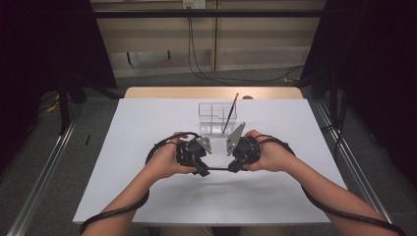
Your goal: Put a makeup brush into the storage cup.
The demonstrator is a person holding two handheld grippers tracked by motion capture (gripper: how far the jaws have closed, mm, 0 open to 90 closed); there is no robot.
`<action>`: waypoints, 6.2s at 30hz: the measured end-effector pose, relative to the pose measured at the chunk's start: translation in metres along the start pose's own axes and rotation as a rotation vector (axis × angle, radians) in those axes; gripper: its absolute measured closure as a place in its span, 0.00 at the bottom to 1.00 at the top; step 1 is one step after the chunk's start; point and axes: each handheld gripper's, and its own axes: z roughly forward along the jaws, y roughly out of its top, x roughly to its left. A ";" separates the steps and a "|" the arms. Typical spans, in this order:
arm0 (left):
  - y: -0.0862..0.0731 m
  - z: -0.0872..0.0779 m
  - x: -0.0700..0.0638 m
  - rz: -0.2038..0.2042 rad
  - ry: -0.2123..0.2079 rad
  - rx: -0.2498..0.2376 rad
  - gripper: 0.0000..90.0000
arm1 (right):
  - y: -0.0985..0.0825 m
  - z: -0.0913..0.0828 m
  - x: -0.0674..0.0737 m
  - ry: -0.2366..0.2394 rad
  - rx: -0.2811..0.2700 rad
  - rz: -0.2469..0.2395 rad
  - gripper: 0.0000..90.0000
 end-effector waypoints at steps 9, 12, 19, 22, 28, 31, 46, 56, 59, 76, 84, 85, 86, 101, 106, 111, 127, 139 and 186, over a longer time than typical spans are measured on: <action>-0.001 0.006 -0.001 0.022 -0.014 0.032 0.90 | 0.000 0.002 0.001 0.003 -0.016 0.006 0.94; -0.002 0.008 -0.003 0.012 -0.033 0.046 0.92 | -0.001 0.000 -0.002 0.004 -0.053 0.007 0.92; -0.006 0.005 -0.002 -0.005 -0.027 0.029 0.93 | -0.007 -0.002 -0.007 -0.005 -0.164 0.050 0.68; -0.007 0.004 -0.002 0.000 -0.024 0.020 0.93 | -0.011 -0.003 -0.009 0.013 -0.253 0.093 0.53; -0.009 0.003 -0.003 -0.014 -0.024 0.001 0.93 | -0.020 -0.004 -0.014 -0.013 -0.403 0.158 0.27; -0.010 0.003 -0.003 -0.017 -0.022 -0.006 0.93 | -0.025 -0.004 -0.015 -0.029 -0.460 0.183 0.22; -0.015 0.002 -0.003 -0.035 -0.022 -0.047 0.93 | -0.042 -0.005 -0.013 -0.070 -0.671 0.282 0.14; -0.018 0.002 -0.003 -0.044 -0.017 -0.061 0.93 | -0.050 -0.007 -0.013 -0.104 -0.741 0.305 0.13; -0.019 0.001 -0.003 -0.046 -0.022 -0.066 0.93 | -0.051 -0.006 -0.012 -0.110 -0.735 0.299 0.12; -0.019 -0.002 -0.003 -0.047 -0.022 -0.109 0.93 | -0.057 -0.012 -0.009 -0.146 -0.794 0.307 0.12; -0.023 -0.005 -0.004 -0.055 -0.028 -0.167 0.93 | -0.056 -0.011 -0.009 -0.142 -0.796 0.308 0.12; -0.023 -0.005 -0.004 -0.056 -0.030 -0.177 0.93 | -0.057 -0.011 -0.009 -0.144 -0.795 0.310 0.12; -0.024 -0.005 -0.004 -0.061 -0.031 -0.187 0.93 | -0.057 -0.011 -0.009 -0.147 -0.798 0.310 0.12; -0.029 -0.004 -0.004 -0.097 -0.062 -0.365 0.93 | -0.057 -0.010 -0.009 -0.142 -0.814 0.314 0.13; -0.030 -0.001 -0.004 -0.111 -0.077 -0.413 0.93 | -0.057 -0.010 -0.010 -0.136 -0.816 0.317 0.12; -0.032 0.000 -0.003 -0.131 -0.085 -0.469 0.93 | -0.057 -0.009 -0.010 -0.132 -0.821 0.322 0.13; -0.027 0.003 -0.003 -0.138 -0.092 -0.564 0.93 | -0.054 -0.009 -0.009 -0.126 -0.841 0.321 0.15; -0.025 0.004 -0.002 -0.150 -0.085 -0.602 0.93 | -0.054 -0.010 -0.009 -0.112 -0.866 0.331 0.22; -0.019 0.008 -0.003 -0.147 -0.088 -0.637 0.93 | -0.052 -0.008 -0.010 0.028 -0.944 0.383 0.86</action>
